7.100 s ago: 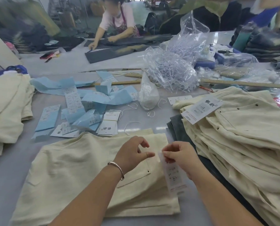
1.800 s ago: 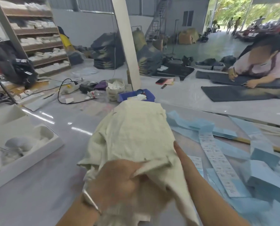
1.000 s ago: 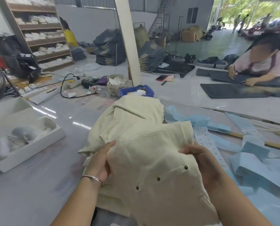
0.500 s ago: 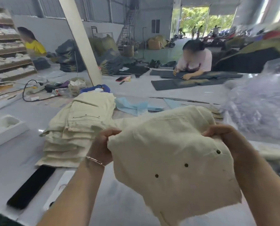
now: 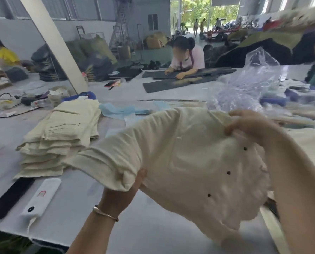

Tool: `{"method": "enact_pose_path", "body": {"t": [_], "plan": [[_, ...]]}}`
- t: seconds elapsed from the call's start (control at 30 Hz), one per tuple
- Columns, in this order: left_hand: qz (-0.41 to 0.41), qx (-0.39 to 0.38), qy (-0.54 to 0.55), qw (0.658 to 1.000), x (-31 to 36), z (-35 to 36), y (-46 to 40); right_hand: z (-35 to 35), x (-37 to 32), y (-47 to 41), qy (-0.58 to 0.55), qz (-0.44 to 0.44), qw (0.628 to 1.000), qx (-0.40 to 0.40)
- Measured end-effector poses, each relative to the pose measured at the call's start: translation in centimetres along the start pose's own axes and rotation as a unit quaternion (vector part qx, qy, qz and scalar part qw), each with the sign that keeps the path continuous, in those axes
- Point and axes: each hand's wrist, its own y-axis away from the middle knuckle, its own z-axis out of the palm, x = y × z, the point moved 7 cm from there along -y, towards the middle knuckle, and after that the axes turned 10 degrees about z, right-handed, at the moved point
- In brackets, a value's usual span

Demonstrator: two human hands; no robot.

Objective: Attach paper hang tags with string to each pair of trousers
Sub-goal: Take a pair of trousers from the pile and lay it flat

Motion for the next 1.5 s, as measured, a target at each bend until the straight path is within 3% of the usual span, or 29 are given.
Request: {"method": "enact_pose_path", "body": {"t": [0.07,0.13,0.2,0.23,0.3,0.33,0.37,0.47,0.53,0.6,0.67,0.73,0.8,0.9,1.03,1.13,1.27,1.37,1.5], "plan": [[-0.071,-0.049,-0.006,0.996,-4.1,1.1,4.1,4.3,2.0,-1.8,0.170,0.007,0.984,0.057],[-0.189,-0.052,0.041,0.980,-9.3,2.0,8.3,10.2,5.9,-2.2,0.308,0.024,0.951,0.015],[-0.302,-0.001,0.195,0.933,-14.1,2.7,11.7,15.6,11.1,-1.7,0.393,0.042,0.917,-0.058],[-0.354,0.053,0.312,0.880,-16.1,3.1,12.7,17.7,13.6,-1.1,0.418,0.047,0.904,-0.081],[-0.432,0.152,0.529,0.714,-18.2,3.9,13.6,20.2,17.2,0.4,0.447,0.031,0.891,-0.068],[-0.441,0.191,0.583,0.655,-19.0,3.8,13.8,20.4,18.3,1.0,0.450,0.018,0.892,-0.031],[-0.446,0.213,0.600,0.628,-19.8,3.6,13.7,20.2,19.2,1.5,0.443,0.014,0.897,0.014],[-0.492,0.189,0.551,0.647,-21.2,3.7,13.4,18.0,22.0,2.9,0.371,0.092,0.914,0.134],[-0.537,0.159,0.504,0.657,-21.8,3.9,13.2,17.3,22.9,3.6,0.346,0.144,0.912,0.165],[-0.544,0.158,0.431,0.702,-22.6,3.3,12.8,17.1,22.6,4.1,0.352,0.162,0.905,0.175],[-0.502,0.175,0.383,0.755,-22.9,2.0,11.7,17.1,21.9,4.2,0.337,0.168,0.909,0.178],[-0.460,0.203,0.359,0.786,-22.6,0.9,11.7,17.5,21.5,4.0,0.263,0.166,0.938,0.151],[-0.455,0.237,0.303,0.803,-22.8,-0.7,13.0,17.8,21.1,3.6,0.118,0.153,0.975,0.107],[-0.496,0.274,0.233,0.790,-24.6,-2.1,16.3,17.2,18.8,2.7,-0.024,0.136,0.990,0.031],[-0.554,0.238,0.169,0.780,-26.3,-1.9,18.8,15.2,12.8,0.4,-0.089,0.091,0.992,-0.025],[-0.577,0.244,0.123,0.769,-26.7,-1.1,19.4,14.4,12.2,-0.8,-0.061,0.071,0.995,-0.016],[-0.559,0.221,0.117,0.790,-25.6,-0.2,18.7,16.6,18.2,-0.2,0.199,0.075,0.977,0.010],[-0.529,0.211,0.115,0.814,-24.9,-0.4,17.6,17.9,21.1,0.3,0.304,0.041,0.951,0.038],[-0.526,0.222,0.118,0.813,-24.8,-1.1,17.7,18.5,21.2,0.2,0.312,0.034,0.948,0.048]]}}
